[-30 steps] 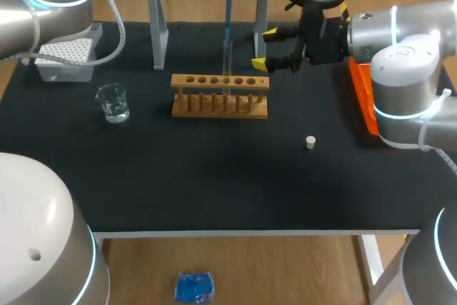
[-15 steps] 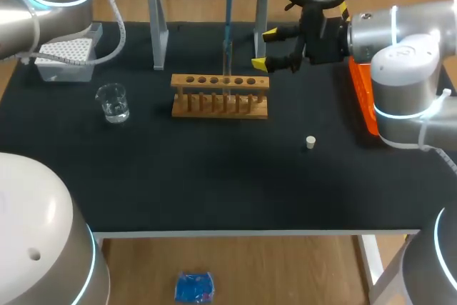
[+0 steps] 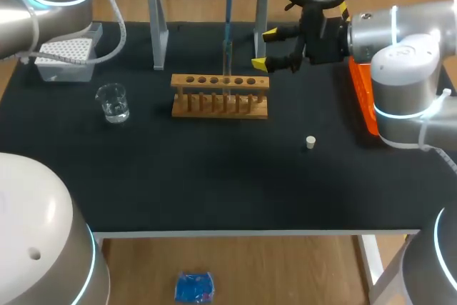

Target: Invert the test tube, pick up the pipette, mount the tip to pipette, aspirate from beaker and dispense into the tube, eject the tip, return the pipette, and cap with the stopper.

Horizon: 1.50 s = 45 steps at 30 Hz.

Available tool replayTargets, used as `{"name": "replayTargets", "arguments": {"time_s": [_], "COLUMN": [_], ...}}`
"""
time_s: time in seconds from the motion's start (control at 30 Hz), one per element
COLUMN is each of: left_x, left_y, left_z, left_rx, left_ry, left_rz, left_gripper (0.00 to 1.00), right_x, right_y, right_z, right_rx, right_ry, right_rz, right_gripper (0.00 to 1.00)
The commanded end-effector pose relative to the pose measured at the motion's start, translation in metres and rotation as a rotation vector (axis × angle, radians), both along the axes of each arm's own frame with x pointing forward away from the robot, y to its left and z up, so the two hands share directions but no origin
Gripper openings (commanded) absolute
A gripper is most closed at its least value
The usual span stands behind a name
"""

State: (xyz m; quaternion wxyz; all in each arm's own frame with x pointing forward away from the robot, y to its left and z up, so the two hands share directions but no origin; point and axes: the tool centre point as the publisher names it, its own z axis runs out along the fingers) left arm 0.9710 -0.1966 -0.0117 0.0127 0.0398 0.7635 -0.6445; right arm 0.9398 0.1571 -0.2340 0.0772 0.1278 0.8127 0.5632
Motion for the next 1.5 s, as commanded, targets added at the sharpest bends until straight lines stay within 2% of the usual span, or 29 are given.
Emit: {"name": "replayTargets", "arguments": {"time_s": [0.03, 0.6, 0.83, 0.97, 1.17, 1.3, 1.5], "left_x": [-0.003, -0.012, -0.022, -0.037, -0.075, -0.098, -0.121], "left_y": [0.001, 0.003, 0.019, 0.041, 0.077, 0.085, 0.079], "left_z": [0.005, 0.022, 0.029, 0.030, 0.026, 0.013, -0.017], "left_rx": [0.005, 0.019, 0.052, 0.048, 0.057, 0.061, 0.048], "left_ry": [-0.003, -0.029, -0.029, -0.035, -0.069, -0.075, -0.060], "left_rz": [0.006, 0.023, 0.059, 0.057, 0.066, 0.073, 0.046], "left_gripper": [0.00, 0.00, 0.00, 0.00, 0.00, 0.00, 0.00], "right_x": [0.000, 0.000, 0.000, 0.000, 0.000, 0.000, 0.000], "right_y": [0.001, 0.001, 0.001, 0.001, 0.001, 0.001, 0.001], "right_z": [0.000, 0.000, 0.000, 0.000, 0.000, 0.000, 0.000], "right_rx": [0.000, 0.000, 0.000, 0.000, 0.000, 0.000, 0.000], "right_ry": [-0.001, -0.001, -0.001, -0.001, -0.001, -0.001, -0.001], "right_rz": [-0.002, -0.002, -0.002, -0.002, -0.002, -0.002, -0.002], "right_gripper": [1.00, 1.00, 1.00, 1.00, 1.00, 1.00, 1.00]}}
